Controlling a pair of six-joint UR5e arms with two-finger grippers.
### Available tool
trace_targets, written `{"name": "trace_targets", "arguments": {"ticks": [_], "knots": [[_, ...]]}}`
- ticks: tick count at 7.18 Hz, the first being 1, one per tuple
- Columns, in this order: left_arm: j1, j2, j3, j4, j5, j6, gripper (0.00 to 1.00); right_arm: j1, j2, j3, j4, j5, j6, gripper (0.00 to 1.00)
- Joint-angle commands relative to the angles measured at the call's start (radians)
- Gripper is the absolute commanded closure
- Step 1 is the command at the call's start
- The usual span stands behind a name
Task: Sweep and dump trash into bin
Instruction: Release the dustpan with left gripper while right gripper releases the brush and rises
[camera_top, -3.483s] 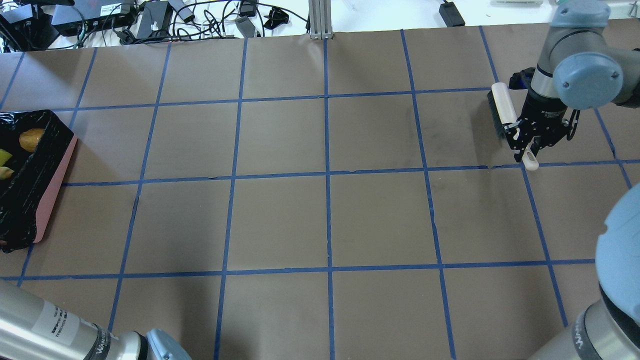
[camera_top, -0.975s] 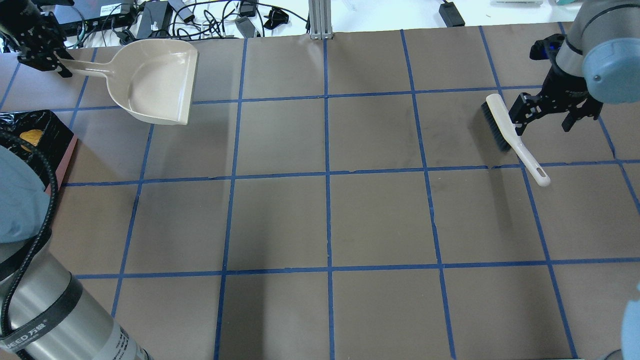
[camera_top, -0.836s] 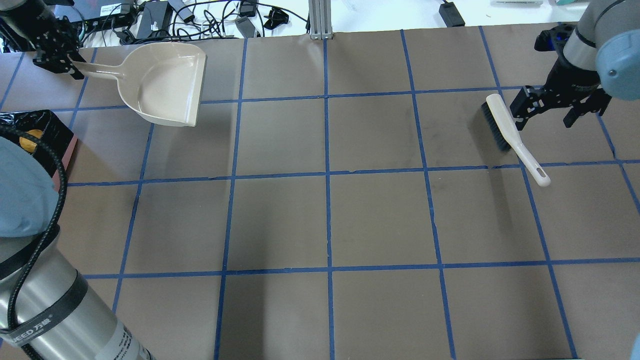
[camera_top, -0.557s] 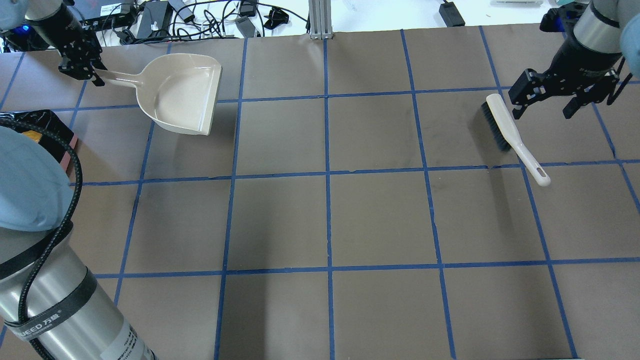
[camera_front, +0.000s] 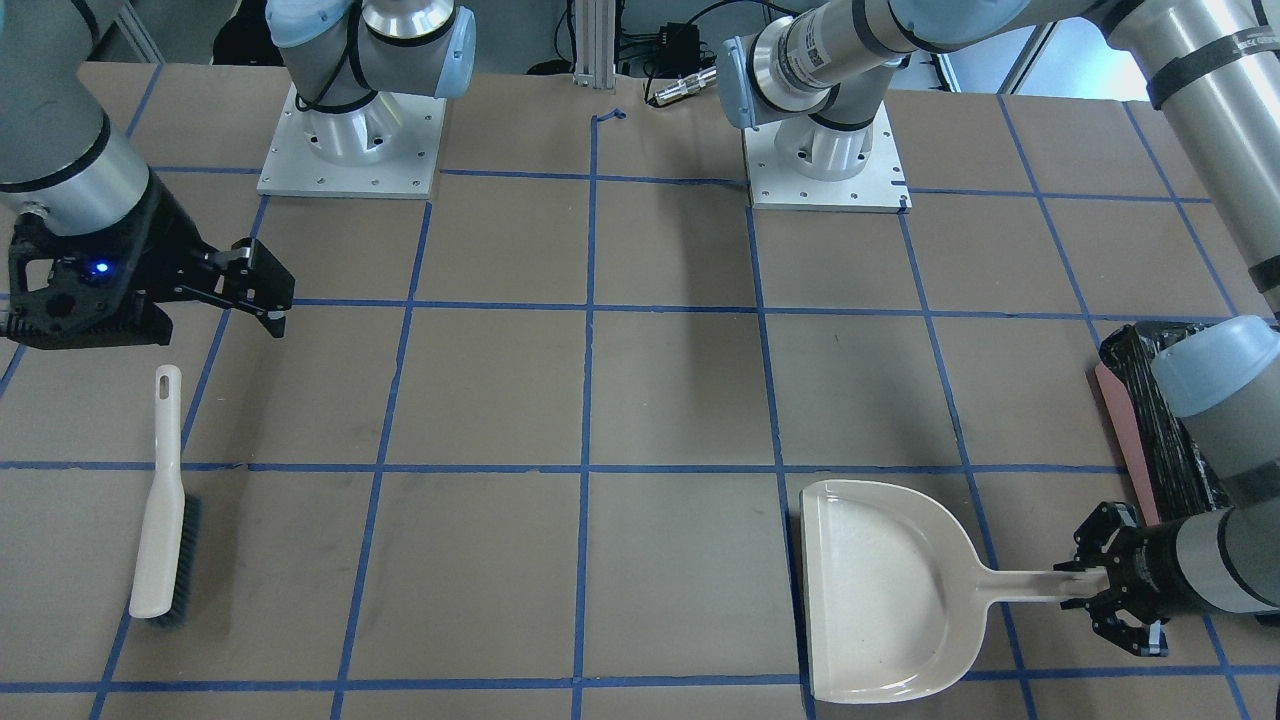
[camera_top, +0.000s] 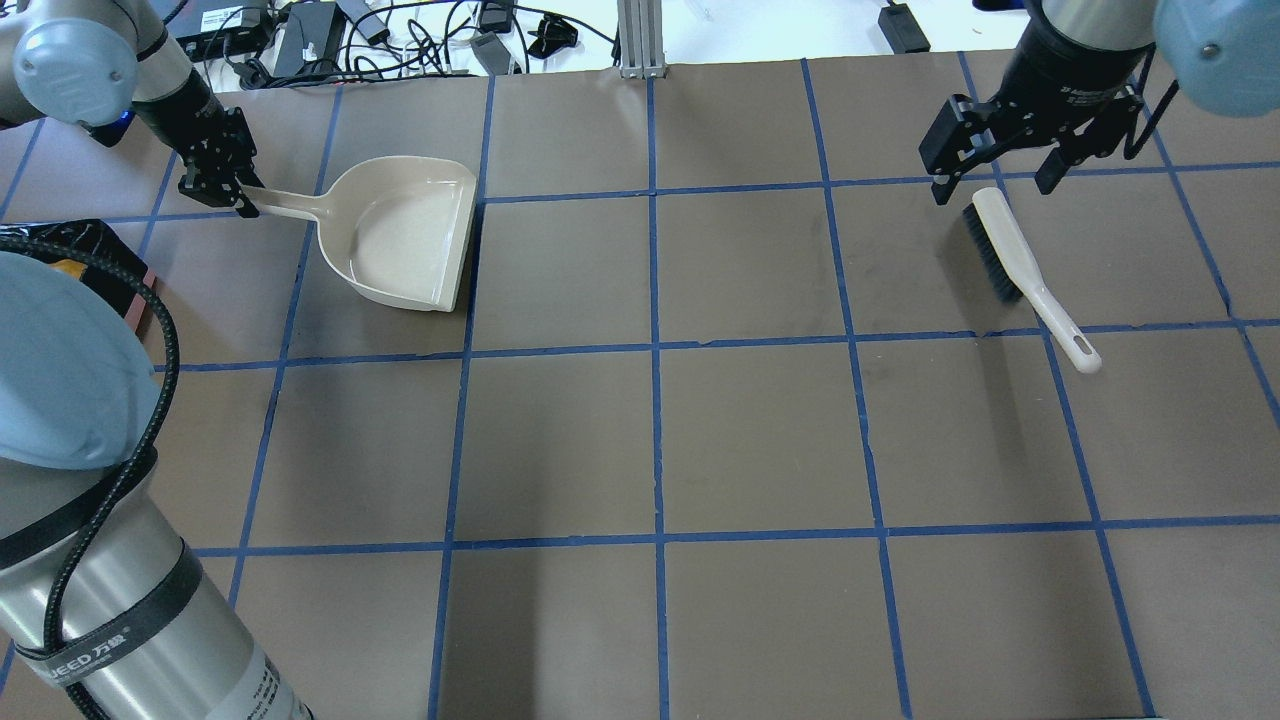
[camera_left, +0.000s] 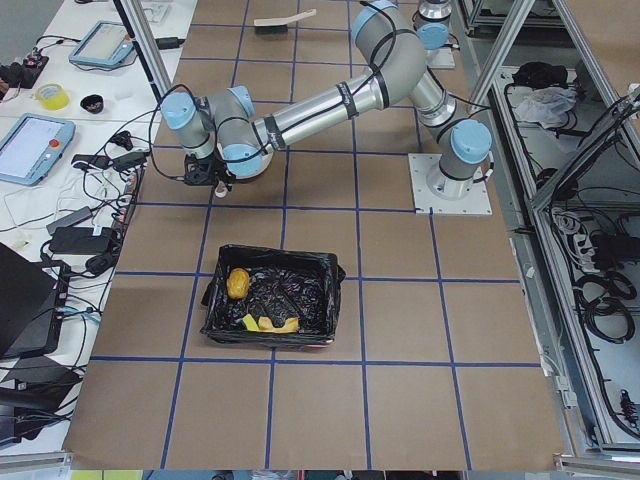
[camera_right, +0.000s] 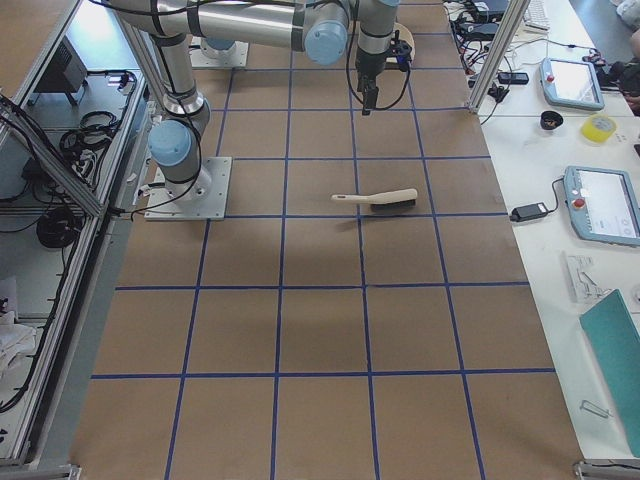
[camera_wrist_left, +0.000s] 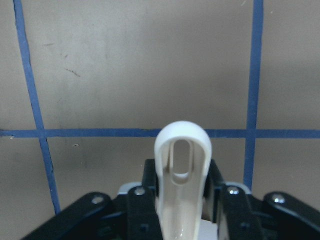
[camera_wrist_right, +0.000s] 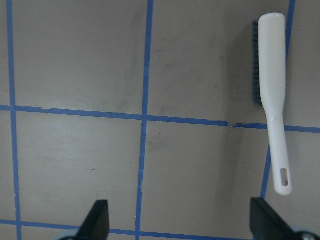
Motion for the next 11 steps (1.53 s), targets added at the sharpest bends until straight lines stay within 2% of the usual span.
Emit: {"name": "trace_targets", "arguments": {"ticks": [1,3,5,7,9,10,11], "knots": [[-0.002,0.01,-0.029,0.022,0.0,-0.103,1.0,0.088,0.019,-0.004,-0.005,0.024,0.147,0.0],[-0.004,0.028,-0.041,0.015,0.003,-0.145,1.0,0.116,0.012,-0.021,0.003,0.025,0.181,0.0],[-0.027,0.088,-0.149,0.041,0.002,-0.135,1.0,0.115,-0.007,-0.022,0.017,0.022,0.18,0.0],[-0.025,0.134,-0.283,0.184,0.0,-0.095,1.0,0.113,-0.011,-0.022,0.032,0.004,0.169,0.0],[-0.024,0.145,-0.311,0.24,0.002,-0.073,1.0,0.107,-0.011,-0.019,-0.009,-0.028,0.168,0.0],[-0.024,0.145,-0.313,0.237,0.002,-0.049,0.63,0.109,-0.013,-0.019,-0.008,-0.066,0.169,0.0],[-0.024,0.145,-0.316,0.233,0.002,-0.035,0.41,0.11,-0.014,-0.018,0.0,-0.059,0.177,0.0]]}}
